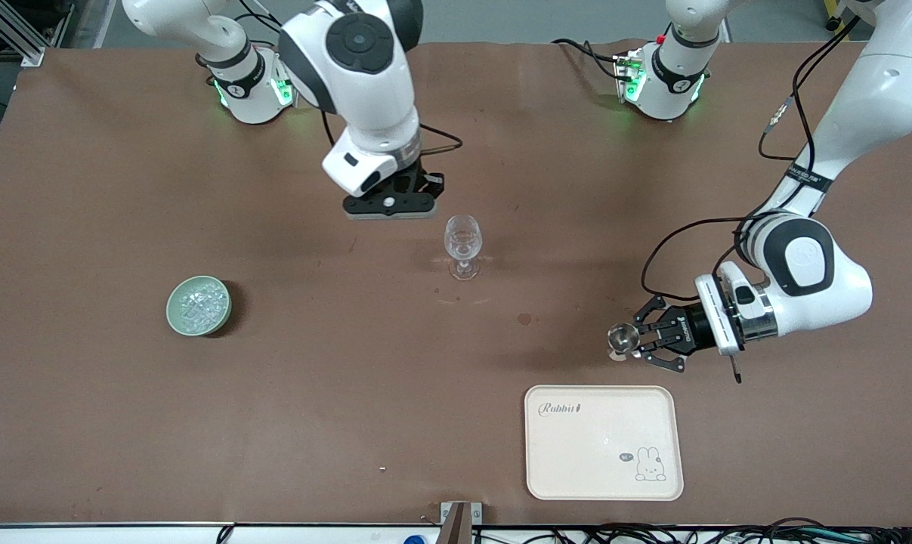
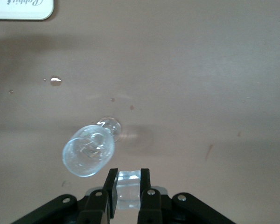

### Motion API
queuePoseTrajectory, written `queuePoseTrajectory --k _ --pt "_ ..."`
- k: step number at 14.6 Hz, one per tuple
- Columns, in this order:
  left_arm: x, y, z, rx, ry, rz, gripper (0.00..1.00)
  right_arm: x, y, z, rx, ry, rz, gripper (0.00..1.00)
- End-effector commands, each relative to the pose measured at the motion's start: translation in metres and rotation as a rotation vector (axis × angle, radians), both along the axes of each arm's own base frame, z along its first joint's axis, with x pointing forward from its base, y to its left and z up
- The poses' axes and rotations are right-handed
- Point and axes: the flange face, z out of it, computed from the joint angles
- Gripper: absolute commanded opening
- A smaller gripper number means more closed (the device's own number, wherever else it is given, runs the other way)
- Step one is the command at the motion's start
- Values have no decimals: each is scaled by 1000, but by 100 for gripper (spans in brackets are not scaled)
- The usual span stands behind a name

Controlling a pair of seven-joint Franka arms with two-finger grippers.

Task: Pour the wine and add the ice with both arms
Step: 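Carry the jigger toward the tray while the right gripper brings ice over the glass, then lower the jigger onto the tray while the right gripper drops ice into the glass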

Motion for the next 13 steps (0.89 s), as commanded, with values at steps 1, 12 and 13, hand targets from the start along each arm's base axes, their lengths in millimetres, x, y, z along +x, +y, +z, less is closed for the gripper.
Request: queuePoseTrajectory --k 1,12,13 --pt "13 16 -14 -47 -27 8 1 0 27 -18 26 -15 -39 6" --pt "67 68 -103 -144 28 112 2 -18 75 -69 54 -50 -24 7" --pt "71 67 -110 -149 38 122 2 -17 75 -73 48 -48 -23 7"
